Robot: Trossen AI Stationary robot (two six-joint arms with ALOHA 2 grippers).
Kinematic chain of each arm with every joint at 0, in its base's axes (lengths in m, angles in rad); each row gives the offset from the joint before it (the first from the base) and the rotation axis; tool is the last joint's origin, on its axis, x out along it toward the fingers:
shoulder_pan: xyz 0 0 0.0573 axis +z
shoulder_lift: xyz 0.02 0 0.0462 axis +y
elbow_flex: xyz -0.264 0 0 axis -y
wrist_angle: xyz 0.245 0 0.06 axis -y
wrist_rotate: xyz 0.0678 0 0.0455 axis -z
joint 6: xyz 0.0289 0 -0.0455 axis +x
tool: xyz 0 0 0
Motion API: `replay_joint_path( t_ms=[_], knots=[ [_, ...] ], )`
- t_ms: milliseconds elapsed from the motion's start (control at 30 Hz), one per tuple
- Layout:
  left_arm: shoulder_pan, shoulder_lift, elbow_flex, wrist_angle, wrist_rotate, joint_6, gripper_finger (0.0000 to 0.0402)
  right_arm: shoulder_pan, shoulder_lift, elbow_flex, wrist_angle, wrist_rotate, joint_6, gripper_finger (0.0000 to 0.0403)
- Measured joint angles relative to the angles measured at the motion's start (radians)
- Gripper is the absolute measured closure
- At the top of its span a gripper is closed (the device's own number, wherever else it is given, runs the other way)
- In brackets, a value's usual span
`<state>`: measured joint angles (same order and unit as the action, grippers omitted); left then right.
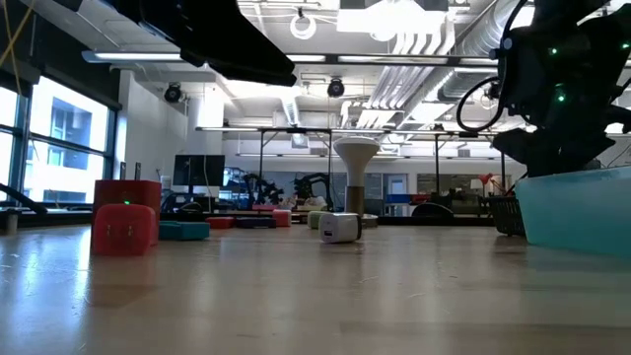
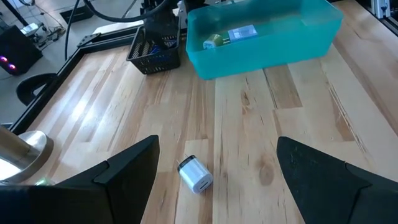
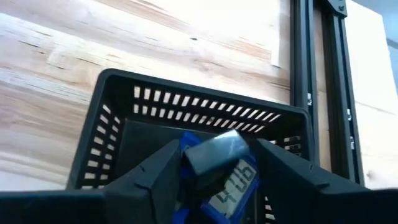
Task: Pick & Place Office items
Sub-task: Put the black charger adapter into the green bin, then put the white charger adapter into the green bin
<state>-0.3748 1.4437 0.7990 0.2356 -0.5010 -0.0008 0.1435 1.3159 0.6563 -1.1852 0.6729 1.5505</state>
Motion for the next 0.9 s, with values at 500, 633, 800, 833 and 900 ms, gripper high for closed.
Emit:
replay_joint_path(
  t_ms=[500,633,800,833,900],
  knots=[
    [0.0,0.0,0.0,-0.03,0.0,0.0,0.0085,0.001,0.0,0.001,-0.099,0.009,0.045,0.0213],
    [0.0,0.0,0.0,-0.03,0.0,0.0,0.0085,0.001,0.0,0.001,-0.103,0.049,0.048,0.022],
    [0.0,0.0,0.0,-0.043,0.0,0.0,0.0085,0.013,-0.016,0.043,-0.147,0.095,0.074,0.0228],
    [0.0,0.0,0.0,-0.051,0.0,-0.009,0.0085,0.028,-0.021,0.056,-0.153,0.111,0.077,0.023],
    [0.002,0.0,0.0,-0.072,0.016,-0.069,0.0085,0.069,-0.027,0.091,-0.149,0.157,0.076,0.0233]
  ],
)
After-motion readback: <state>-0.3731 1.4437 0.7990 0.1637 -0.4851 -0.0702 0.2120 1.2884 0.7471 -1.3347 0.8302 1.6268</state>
